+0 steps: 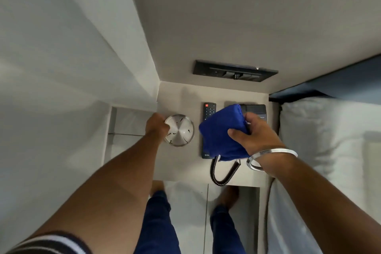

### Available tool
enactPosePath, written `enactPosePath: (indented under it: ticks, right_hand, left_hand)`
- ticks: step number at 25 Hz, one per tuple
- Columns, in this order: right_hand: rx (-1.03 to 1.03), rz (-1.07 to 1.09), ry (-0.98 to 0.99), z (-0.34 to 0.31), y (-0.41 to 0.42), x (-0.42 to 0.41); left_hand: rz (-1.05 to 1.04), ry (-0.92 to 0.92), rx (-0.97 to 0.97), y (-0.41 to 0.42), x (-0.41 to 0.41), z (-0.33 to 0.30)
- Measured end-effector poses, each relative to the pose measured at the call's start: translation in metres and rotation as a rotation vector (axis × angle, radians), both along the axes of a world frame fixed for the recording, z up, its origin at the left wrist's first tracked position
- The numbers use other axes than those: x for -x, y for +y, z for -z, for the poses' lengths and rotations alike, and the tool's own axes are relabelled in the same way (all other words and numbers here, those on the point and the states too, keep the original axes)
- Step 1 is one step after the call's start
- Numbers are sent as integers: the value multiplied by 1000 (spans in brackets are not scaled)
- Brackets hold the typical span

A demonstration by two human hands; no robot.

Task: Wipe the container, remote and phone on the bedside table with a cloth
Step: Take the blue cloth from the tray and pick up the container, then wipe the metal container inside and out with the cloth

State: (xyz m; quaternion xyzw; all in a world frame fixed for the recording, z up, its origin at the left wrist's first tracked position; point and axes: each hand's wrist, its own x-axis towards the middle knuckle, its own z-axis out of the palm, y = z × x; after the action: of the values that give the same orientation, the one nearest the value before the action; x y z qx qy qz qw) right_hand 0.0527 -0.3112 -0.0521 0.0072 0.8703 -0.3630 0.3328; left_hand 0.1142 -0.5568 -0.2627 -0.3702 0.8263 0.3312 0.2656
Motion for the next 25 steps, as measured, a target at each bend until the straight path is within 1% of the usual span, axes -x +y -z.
enactPosePath:
  ticks: [1, 3, 5, 7, 8, 9, 10, 11, 13, 15, 18, 19, 21, 23, 25]
  right_hand:
    - [-16, 21, 11, -11, 2, 1]
    - [-13, 55, 33, -39, 1, 0]
    - [34, 71, 85, -80, -3, -1]
    - [111, 78, 174, -129, -9, -3]
    - [149, 69, 229, -154, -13, -4]
    - [178, 53, 297, -179, -16, -6]
    - [201, 22, 385, -203, -19, -8]
    - [221, -17, 495, -226, -22, -10]
    - [252, -107, 743, -274, -31, -17]
    - [288, -261, 914, -318, -37, -28]
    - [193, -596, 982, -366, -48, -47]
    - [147, -669, 1019, -379, -51, -50]
    - [94, -736, 1100, -407, -51, -57]
    - [88, -782, 1165, -434, -44, -65]
    - [50, -857, 1196, -454, -37, -72]
  left_hand:
    - [-12, -12, -28, 1, -2, 0]
    - [-129, -31, -151, -1, -7, -15]
    - [-295, 31, -310, -1, -13, -52]
    - [-548, 179, -483, 7, -16, -115]
    - [-673, 241, -618, 11, -19, -152]
    - [-758, 303, -758, 16, -22, -187]
    - [-789, 357, -894, 19, -26, -220]
    - [-780, 412, -1007, 22, -28, -251]
    - [-731, 539, -1157, 26, -31, -314]
    - [-659, 681, -1326, 28, -33, -375]
    - [-505, 905, -1597, 30, -35, -465]
    - [-474, 946, -1686, 32, -36, -491]
    - [-467, 974, -1839, 39, -39, -531]
    - [-452, 996, -1894, 50, -39, -558]
    - [-447, 1018, -1900, 63, -39, -577]
